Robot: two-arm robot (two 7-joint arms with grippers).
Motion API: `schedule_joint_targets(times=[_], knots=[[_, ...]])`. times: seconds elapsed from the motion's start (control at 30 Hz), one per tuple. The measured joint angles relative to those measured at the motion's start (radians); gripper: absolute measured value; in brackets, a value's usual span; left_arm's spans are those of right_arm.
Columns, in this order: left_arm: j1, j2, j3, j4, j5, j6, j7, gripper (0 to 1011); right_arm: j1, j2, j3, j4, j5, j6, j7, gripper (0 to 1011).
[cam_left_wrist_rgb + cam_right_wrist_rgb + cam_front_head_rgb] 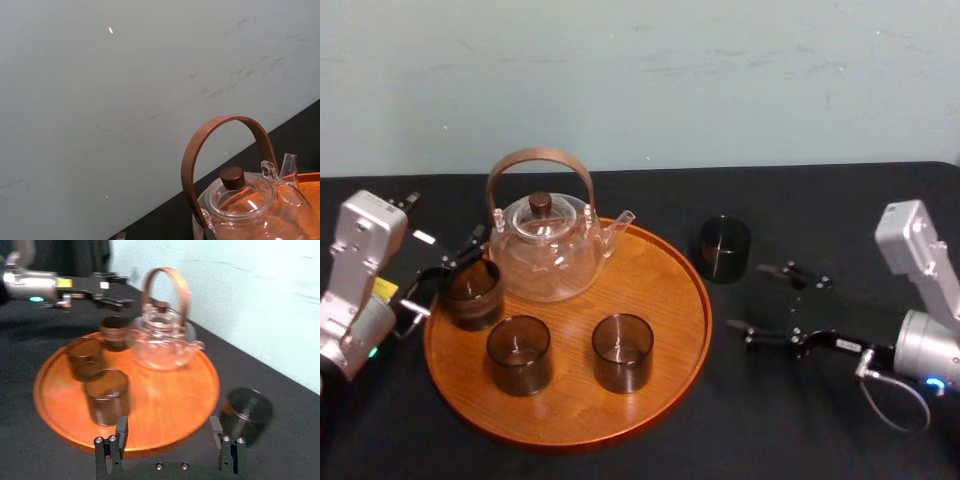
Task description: Pick up the glass from the table and place it on the tray.
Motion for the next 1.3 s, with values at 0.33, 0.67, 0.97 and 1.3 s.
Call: schedule_joint_targets(times=[0.33, 0.67, 0.97, 1.3], knots=[[0.000, 0.000, 0.000, 0.000, 0.000, 0.000, 0.000, 1001, -0.025, -0.036, 0.070, 0.030, -0.004, 0.071, -0.134, 1002], [0.000, 0.000, 0.000, 0.000, 0.000, 0.000, 0.000, 1002, 0.013, -0.093, 0.078, 0.089, -0.028, 0.121, -0.158, 1002], [0.000, 0.000, 0.000, 0.000, 0.000, 0.000, 0.000, 1001, 0.054, -0.139, 0.075, 0.144, -0.049, 0.145, -0.160, 1002], [0.000, 0.000, 0.000, 0.000, 0.000, 0.000, 0.000, 1001, 0.126, -0.208, 0.060, 0.239, -0.092, 0.157, -0.180, 1002]])
